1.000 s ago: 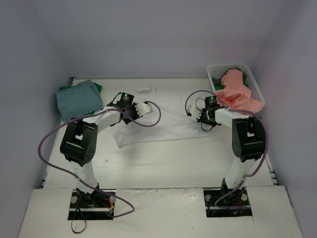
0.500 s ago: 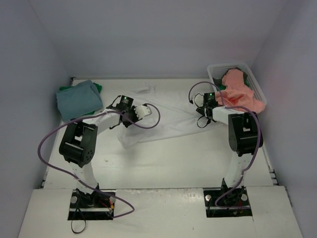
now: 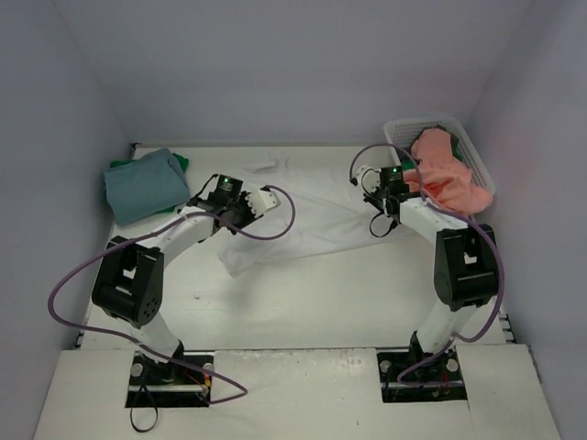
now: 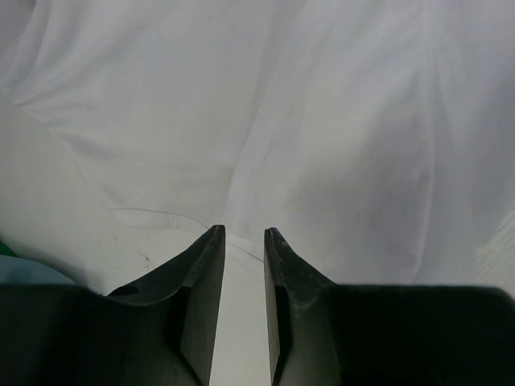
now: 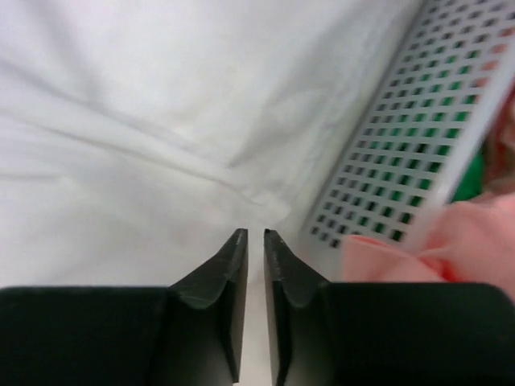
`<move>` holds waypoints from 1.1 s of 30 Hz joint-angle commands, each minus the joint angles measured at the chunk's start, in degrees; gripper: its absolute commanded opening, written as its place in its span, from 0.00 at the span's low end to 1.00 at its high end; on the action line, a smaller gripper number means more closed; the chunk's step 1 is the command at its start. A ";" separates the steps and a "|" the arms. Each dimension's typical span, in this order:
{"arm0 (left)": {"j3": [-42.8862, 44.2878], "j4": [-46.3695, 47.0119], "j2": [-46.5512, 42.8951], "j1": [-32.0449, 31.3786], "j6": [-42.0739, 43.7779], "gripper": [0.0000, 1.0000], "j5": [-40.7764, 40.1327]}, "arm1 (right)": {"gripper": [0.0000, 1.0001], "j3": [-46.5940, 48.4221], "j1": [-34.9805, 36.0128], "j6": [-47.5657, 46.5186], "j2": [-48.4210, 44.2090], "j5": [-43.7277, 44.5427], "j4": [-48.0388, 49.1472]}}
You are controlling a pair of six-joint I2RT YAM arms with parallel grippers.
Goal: Fold and stack the t-shirts
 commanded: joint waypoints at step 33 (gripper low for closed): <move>-3.03 -6.30 3.75 -1.78 -0.28 0.17 2.01 | 0.00 -1.52 7.88 -6.20 1.82 -10.71 -24.21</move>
